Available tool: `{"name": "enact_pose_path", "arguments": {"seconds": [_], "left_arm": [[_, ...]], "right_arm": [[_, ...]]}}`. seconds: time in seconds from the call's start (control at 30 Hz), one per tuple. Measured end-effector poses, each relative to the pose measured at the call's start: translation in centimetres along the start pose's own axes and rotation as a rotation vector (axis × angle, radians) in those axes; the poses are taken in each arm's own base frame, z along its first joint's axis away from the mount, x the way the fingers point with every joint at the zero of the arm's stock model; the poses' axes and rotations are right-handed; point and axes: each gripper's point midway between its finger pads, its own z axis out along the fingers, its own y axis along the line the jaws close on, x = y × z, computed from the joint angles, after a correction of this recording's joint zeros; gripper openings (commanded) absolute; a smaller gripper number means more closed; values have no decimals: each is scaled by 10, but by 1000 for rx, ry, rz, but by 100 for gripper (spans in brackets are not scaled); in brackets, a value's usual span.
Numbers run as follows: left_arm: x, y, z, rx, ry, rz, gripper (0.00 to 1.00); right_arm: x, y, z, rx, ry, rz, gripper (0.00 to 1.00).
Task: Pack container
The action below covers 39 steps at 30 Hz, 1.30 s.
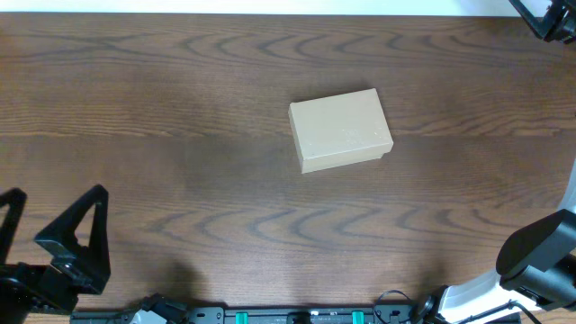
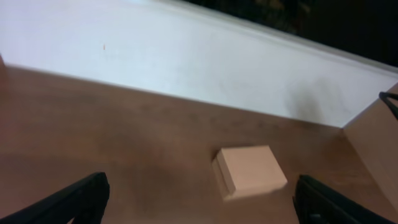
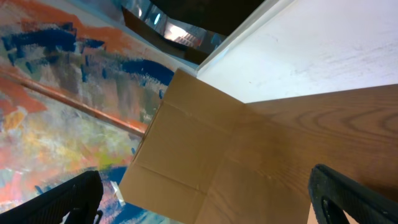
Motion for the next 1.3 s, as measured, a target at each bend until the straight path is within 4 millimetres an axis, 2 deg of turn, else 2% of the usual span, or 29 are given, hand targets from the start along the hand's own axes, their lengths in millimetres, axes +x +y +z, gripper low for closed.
{"name": "enact_pose_path", "arguments": {"seconds": [0.17, 0.3, 0.4, 0.63, 0.8, 0.87, 0.9, 1.07, 1.17, 1.3], "left_arm": [[-31, -11, -2, 34, -127, 86, 95], [-44, -14, -1, 12, -186, 182, 95], [-47, -11, 1, -29, -198, 245, 95], [-39, -8, 5, -59, -218, 321, 95], [-20, 1, 17, -75, -266, 340, 95], [-1, 10, 29, -93, -263, 343, 95], [18, 19, 42, -102, -251, 342, 95], [58, 34, 78, -96, -289, 342, 95], [71, 37, 94, -70, -376, 346, 95], [75, 35, 101, -32, -515, 357, 95]], "right_arm": [[0, 0, 0, 0, 0, 0, 99], [0, 0, 0, 0, 0, 0, 99], [0, 0, 0, 0, 0, 0, 99], [0, 0, 0, 0, 0, 0, 99], [0, 0, 0, 0, -1, 0, 99], [0, 0, 0, 0, -1, -1, 99], [0, 0, 0, 0, 0, 0, 99], [0, 0, 0, 0, 0, -1, 99], [0, 0, 0, 0, -1, -1, 99], [0, 0, 0, 0, 0, -1, 99]]}}
